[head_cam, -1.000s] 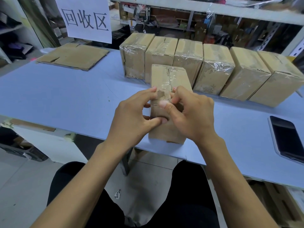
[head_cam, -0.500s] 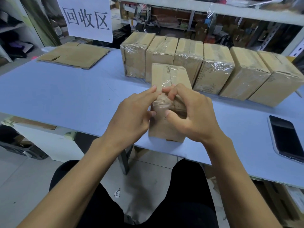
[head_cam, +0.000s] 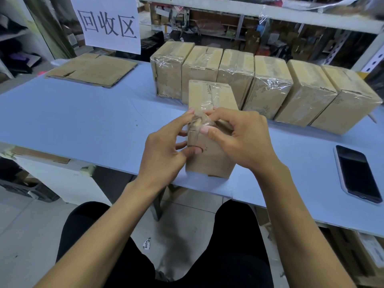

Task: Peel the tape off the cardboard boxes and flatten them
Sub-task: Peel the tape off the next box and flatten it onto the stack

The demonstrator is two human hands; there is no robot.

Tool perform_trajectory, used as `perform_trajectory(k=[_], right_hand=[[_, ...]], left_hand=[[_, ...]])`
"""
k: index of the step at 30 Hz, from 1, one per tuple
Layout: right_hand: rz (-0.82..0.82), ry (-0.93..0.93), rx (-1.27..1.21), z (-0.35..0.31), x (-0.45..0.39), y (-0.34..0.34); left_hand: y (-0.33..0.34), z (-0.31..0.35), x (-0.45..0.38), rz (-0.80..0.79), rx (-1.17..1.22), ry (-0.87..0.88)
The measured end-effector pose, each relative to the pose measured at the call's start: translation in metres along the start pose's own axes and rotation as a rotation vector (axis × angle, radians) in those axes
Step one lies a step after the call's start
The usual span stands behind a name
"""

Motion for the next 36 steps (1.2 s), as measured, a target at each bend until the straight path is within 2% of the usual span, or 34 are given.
perform_trajectory(k=[10, 14, 18, 21, 28, 36], right_hand=[[0.007, 0.088, -0.071, 0.004, -0.003, -0.002], [0.013, 0.098, -0.054, 0.001, -0.003, -0.002], [0.013, 0.106, -0.037, 0.000, -0.003, -0.002], [0.021, 0.097, -0.037, 0.000, -0.002, -0.003], [0.012, 0.070, -0.015, -0.004, -0.003, -0.003], [-0.032, 0.045, 0.052, -0.005, -0.008, -0.003]], left_hand=[[-0.002, 0.010, 0.003, -0.058, -0.190, 0.138], [-0.004, 0.011, 0.003, -0.125, -0.135, 0.132], [-0.003, 0.007, 0.002, -0.110, -0.095, 0.110], [-0.006, 0.006, -0.003, -0.073, -0.103, 0.119], [-0.010, 0.008, -0.011, -0.116, -0.190, 0.198], [-0.014, 0.006, -0.017, -0.255, -0.248, 0.278]])
Point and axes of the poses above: each hand's wrist, its own x-axis away from the middle knuckle, its own y-axis out of the palm, z = x × y, the point moved 9 cm from there along -x, towards the middle knuckle, and after that the axes turned 1 degree about x, right-handed, at the moved point
